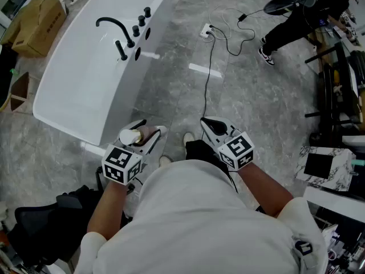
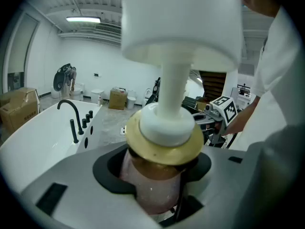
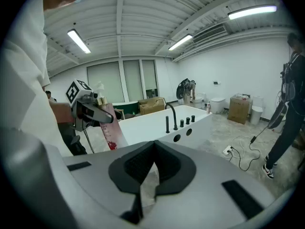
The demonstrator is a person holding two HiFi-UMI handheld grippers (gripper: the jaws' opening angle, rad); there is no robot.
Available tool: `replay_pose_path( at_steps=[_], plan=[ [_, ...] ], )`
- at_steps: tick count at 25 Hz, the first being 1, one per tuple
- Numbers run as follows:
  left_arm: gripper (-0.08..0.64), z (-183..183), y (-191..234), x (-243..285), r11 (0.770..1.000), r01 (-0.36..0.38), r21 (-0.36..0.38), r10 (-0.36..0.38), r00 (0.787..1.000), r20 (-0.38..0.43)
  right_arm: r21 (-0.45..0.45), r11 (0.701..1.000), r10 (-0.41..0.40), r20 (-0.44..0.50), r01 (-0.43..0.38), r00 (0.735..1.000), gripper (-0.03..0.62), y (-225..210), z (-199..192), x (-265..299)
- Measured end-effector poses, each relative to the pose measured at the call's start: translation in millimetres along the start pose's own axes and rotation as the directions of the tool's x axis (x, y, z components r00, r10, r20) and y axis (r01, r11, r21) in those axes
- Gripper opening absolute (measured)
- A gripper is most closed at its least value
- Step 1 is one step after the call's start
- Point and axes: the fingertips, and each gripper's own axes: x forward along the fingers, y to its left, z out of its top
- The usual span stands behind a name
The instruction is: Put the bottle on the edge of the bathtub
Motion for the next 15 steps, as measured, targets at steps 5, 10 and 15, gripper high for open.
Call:
replay_pose_path(
  at_steps=[5,10,15],
  plan=[
    [0.232,2.3,24.5,9.3,1.0,-0.017,-0.013,0.017,1.0,0.004,-0.011,1.0,0.006,0.013,-0.006,1.0,0.008,-0.3,10.4,14.4],
    [0.232,19.4,37.7,51.2,0.998,-0.055,-0.003,0.055,0.998,-0.025,0.005,1.0,0.025,0.033,-0.025,0.999,0.008,-47.0,20.1,34.8],
    [0.232,55.0,54.9,107.5,0.997,-0.074,-0.029,0.073,0.996,-0.054,0.05,0.996,0.074,0.027,-0.076,0.997,0.008,-117.6,28.1,63.2]
  ],
)
